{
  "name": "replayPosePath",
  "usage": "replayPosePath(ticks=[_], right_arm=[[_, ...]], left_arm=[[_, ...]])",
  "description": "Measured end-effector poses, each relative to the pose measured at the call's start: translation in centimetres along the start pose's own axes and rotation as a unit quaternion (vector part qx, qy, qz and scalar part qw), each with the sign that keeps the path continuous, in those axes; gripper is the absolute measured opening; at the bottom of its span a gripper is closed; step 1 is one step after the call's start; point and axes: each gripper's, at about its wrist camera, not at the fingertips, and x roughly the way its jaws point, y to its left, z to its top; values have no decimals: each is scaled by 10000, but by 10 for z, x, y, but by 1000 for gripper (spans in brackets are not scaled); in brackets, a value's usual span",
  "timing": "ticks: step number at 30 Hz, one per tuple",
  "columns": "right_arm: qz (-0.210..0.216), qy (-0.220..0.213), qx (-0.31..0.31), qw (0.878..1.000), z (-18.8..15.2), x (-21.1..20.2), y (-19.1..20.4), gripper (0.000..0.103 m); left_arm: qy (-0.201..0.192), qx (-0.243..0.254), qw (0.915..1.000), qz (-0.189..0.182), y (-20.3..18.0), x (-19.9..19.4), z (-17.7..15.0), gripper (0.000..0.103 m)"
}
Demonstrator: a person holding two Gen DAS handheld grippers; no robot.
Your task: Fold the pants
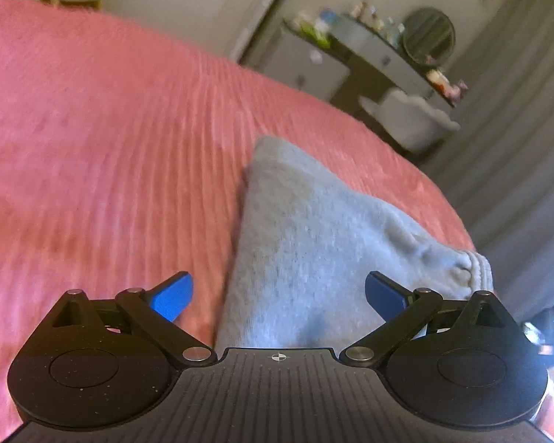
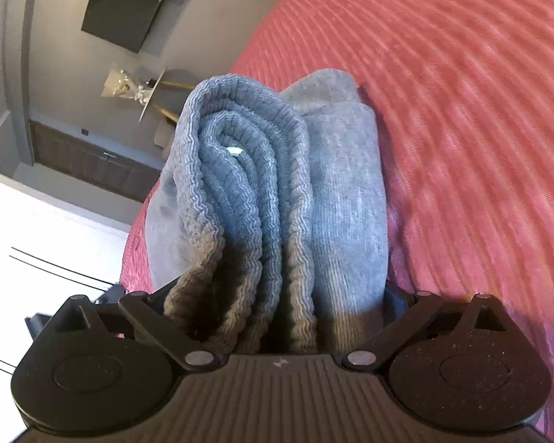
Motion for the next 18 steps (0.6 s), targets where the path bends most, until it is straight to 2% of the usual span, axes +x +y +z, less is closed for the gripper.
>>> replayPosePath(ticks=[1, 3, 5, 9, 11, 14, 16, 18], right_arm=[[25, -12, -22, 10000, 0, 1, -1, 98], [91, 5, -44, 9999, 0, 2, -4, 98], [121, 14, -54, 9999, 0, 3, -3, 98], [110, -12, -157, 9998, -4, -1, -7, 98], [162, -27, -205, 9997, -3, 1, -8, 98], [216, -76, -224, 9995, 0, 10, -7, 98], [234, -32, -245, 9994, 3, 16, -5, 98], [178, 56, -227, 9996, 8, 21, -2, 98]], left_arm=[[148, -27, 9996, -258, 4, 7, 4, 102], [356, -40, 9982, -480, 7, 22, 11, 102], [580, 75, 9970, -510, 5, 38, 15, 102], [1154, 194, 9902, -762, 1, 73, 17, 102], [1316, 297, 9867, -902, -3, 87, 13, 102], [1417, 640, 9835, -919, -9, 98, 10, 103], [1494, 552, 9838, -822, -12, 99, 10, 103], [1462, 284, 9873, -556, -17, 99, 11, 102]])
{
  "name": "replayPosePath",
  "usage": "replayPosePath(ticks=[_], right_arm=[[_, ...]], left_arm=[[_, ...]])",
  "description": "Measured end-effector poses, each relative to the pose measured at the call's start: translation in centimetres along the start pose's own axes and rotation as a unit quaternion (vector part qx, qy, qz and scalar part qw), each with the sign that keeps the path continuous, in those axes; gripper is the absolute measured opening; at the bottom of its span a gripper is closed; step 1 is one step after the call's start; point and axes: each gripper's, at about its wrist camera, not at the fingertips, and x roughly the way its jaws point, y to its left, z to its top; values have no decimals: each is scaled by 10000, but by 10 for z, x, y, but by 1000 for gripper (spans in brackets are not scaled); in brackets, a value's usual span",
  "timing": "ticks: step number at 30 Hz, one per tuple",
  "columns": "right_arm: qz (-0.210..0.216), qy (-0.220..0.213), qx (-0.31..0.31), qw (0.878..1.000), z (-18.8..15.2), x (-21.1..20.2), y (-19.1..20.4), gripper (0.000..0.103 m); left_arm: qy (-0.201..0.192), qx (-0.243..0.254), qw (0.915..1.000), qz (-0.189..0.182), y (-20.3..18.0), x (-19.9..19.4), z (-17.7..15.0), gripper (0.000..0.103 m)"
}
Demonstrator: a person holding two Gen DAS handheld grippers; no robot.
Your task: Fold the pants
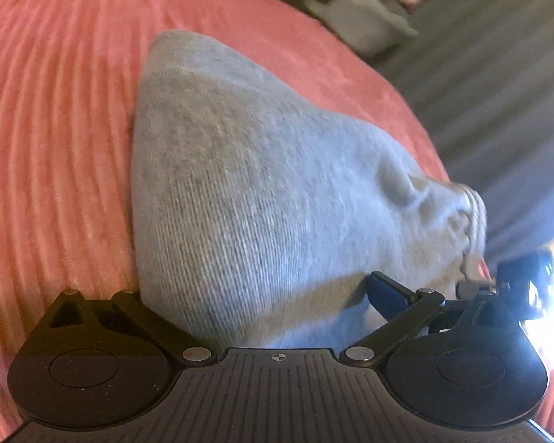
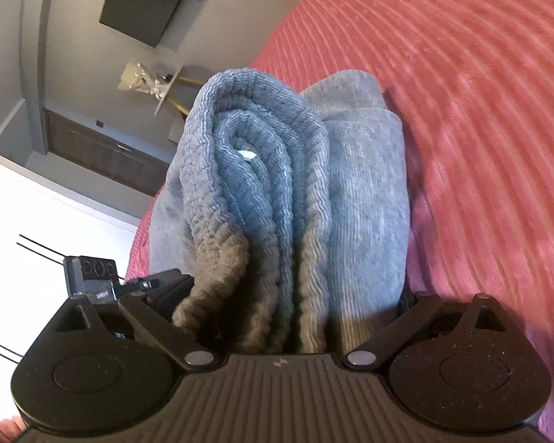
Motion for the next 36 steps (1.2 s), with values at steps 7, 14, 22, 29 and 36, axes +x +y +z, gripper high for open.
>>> replayPosePath(ticks=[7, 14, 22, 29, 36], right_arm=[[-876, -153, -480, 9949, -10, 4, 40, 86], [-992, -161, -624, 9930, -12, 7, 47, 85], [-994, -115, -536, 9935, -7, 11, 42, 87], [-1523, -350, -1070, 9819, -19, 15, 75, 75], [-1551, -722, -1454, 9745, -22, 8, 115, 67]], left_arm=[[-486, 529, 9902, 1200, -48, -3, -22, 79], [-375, 505, 9925, 1046, -41, 1, -21, 88], [-152, 751, 9916, 1042, -42, 10, -18, 103], [-498, 802, 9857, 1393, -59, -3, -26, 74], [-775, 858, 9811, 1551, -74, -30, -18, 41]])
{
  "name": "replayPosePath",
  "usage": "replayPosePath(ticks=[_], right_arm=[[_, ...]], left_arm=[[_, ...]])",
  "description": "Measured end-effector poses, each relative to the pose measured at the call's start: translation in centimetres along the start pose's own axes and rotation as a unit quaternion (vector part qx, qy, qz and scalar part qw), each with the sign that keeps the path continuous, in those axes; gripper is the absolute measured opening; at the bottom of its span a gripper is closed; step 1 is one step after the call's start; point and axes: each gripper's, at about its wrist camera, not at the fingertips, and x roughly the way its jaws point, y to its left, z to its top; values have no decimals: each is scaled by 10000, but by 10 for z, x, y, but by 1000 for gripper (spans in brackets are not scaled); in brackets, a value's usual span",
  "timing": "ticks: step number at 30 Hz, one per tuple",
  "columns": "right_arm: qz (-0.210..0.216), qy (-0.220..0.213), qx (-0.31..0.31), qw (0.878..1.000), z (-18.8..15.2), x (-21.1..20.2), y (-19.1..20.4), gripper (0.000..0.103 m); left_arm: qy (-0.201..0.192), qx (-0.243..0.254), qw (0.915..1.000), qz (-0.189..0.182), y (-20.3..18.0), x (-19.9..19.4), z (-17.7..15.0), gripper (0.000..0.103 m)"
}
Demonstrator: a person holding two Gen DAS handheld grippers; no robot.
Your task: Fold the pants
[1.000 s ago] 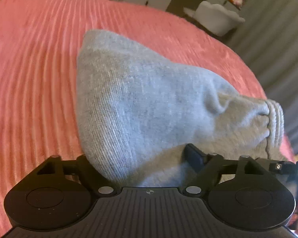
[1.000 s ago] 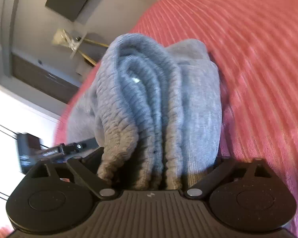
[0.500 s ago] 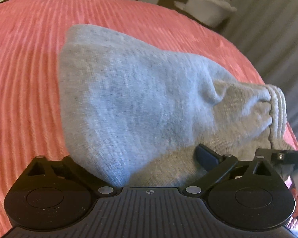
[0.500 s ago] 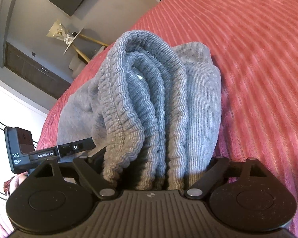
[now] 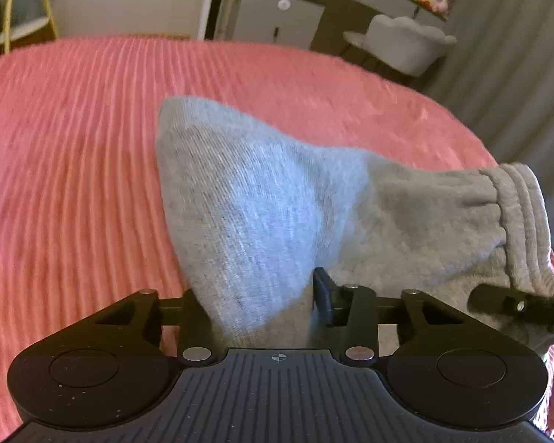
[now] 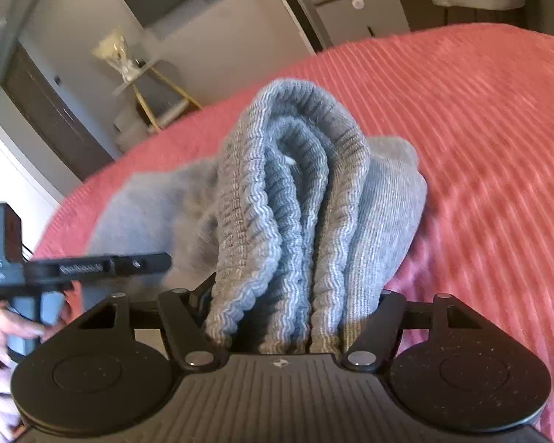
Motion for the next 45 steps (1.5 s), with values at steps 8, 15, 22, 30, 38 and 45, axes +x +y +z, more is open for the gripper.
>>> replayPosePath(ticks=[8, 15, 22, 30, 38, 45], right_arm=[[275, -600, -160, 9977, 40, -11, 24, 64], [216, -1007, 99, 9946, 78, 10, 11, 62], [-1530, -720, 161, 9855, 85, 36, -16, 93], [-1817, -1277, -1122, 9685, 43, 16, 44, 97], [-2729, -664, -1938, 9400, 13, 48, 54, 97], [-2886, -626, -1472, 9440, 16, 32, 34, 97]], left_arm=[[-534, 62, 9985, -127, -21, -9, 41, 37], [-975, 221, 9949, 84, -30, 6, 79, 37], [-824, -102, 9821, 1693, 11, 24, 59, 83], [-1221, -1106, 9851, 496, 23, -15, 1, 95], [-599, -972, 9849, 1298, 37, 1, -29, 100], [-530, -1286, 9821, 1274, 47, -13, -47, 100]])
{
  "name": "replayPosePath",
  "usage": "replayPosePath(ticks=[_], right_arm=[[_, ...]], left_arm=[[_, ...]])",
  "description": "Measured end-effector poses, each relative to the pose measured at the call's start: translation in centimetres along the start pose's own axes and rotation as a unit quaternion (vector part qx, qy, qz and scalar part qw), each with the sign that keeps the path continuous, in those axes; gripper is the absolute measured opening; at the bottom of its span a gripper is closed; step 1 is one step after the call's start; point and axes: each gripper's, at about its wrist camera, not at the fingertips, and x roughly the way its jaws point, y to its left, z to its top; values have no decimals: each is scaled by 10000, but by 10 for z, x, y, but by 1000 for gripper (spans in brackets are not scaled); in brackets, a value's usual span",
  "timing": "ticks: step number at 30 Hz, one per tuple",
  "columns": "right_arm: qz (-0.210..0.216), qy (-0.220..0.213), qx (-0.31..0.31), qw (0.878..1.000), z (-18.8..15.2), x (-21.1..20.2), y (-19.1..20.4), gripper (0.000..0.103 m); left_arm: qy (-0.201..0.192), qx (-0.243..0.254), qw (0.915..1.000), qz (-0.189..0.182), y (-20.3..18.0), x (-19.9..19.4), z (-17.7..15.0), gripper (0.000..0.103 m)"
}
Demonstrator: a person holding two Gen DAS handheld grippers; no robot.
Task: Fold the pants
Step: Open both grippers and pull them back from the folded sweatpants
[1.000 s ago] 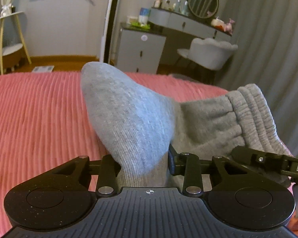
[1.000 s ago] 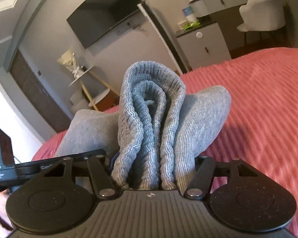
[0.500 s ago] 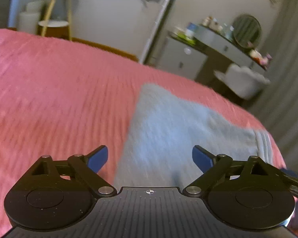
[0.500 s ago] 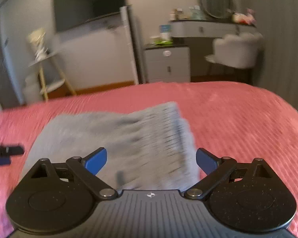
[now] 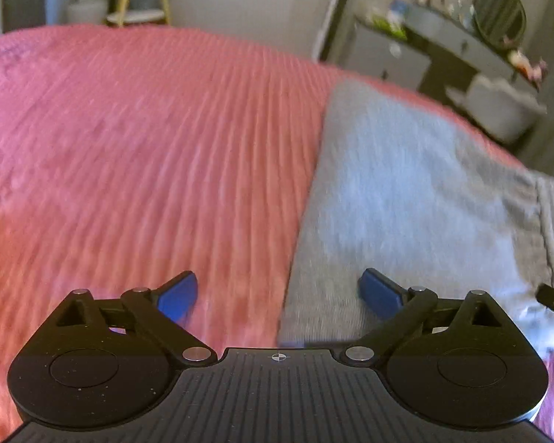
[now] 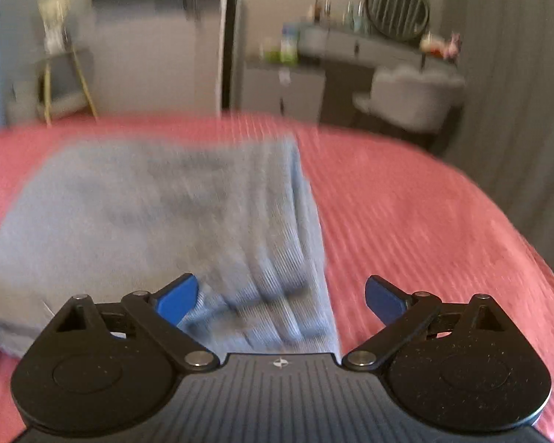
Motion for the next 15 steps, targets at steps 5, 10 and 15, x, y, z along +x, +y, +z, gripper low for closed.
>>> replayPosePath(ticks=[5, 10, 15], right_arm=[[232, -47, 764, 9968, -7, -17, -16, 97], [565, -194, 671, 9960, -51, -56, -7, 97], [330, -110, 636, 9974, -89, -82, 6, 97]], left_arm=[[-294, -256, 9986, 368, 9, -13, -5, 99], [1, 27, 9996, 274, -12, -30, -22, 99], [471, 859, 9951, -93, -53, -41, -53, 99]])
